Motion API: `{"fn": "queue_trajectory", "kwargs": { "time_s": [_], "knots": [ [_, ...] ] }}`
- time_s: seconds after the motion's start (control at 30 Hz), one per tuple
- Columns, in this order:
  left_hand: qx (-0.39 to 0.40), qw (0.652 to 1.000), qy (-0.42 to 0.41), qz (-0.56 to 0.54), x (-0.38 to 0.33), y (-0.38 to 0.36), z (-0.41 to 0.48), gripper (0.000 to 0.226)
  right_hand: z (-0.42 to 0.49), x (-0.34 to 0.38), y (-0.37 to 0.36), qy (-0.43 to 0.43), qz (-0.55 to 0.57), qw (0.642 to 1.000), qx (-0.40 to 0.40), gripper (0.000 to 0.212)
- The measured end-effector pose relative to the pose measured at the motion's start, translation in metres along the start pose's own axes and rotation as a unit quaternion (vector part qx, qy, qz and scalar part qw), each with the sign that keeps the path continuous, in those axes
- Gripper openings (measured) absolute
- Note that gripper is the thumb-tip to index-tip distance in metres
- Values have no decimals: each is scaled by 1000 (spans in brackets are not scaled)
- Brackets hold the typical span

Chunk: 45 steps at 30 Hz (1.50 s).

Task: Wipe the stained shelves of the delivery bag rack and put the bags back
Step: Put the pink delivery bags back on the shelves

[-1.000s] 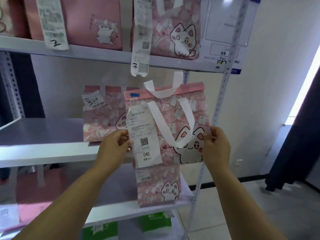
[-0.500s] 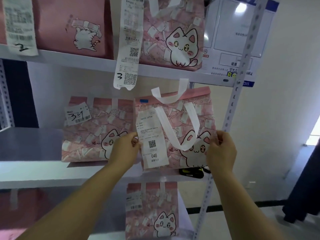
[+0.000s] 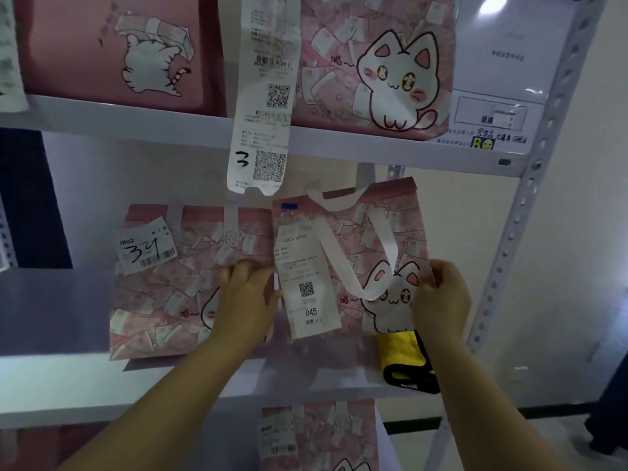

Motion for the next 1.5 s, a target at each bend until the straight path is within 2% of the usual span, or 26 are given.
{"fn": "queue_trajectory", "kwargs": {
  "time_s": [0.07,0.17,0.4,0.7,0.93,1.3,1.5],
  "knots": [
    [-36,998,-21,39,7,2,2,29,3,-4,-9,2,-5,1000,1,24],
    [-47,996,-33,64,18,2,4,32,6,-13,-19,-18,-8,1000,11,23],
    [-28,997,-5,67,50,1,2,39,7,-26,-37,-36,-42,998,39,23],
    [-13,997,31,75,93,8,-5,39,-20,-33,-65,-73,-20,993,87,28],
    [-12,995,44,88,112,19,-10,40,-41,-41,-89,-67,-53,989,124,14],
    [-5,995,39,91,124,23,-22,40,-46,-62,-85,-94,-37,993,57,20],
    [1,996,35,82,124,25,-25,40,-51,-68,-86,-107,-46,990,84,17]
  ]
}}
Point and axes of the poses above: each hand's wrist, its own z-axis towards the middle knuckle, its own y-axis out of the back of the hand, x = y × z, the point moved 3 cm from there along z, towards the middle knuckle, and after that the axes turned 9 degrees about z, right-handed, at the moved point
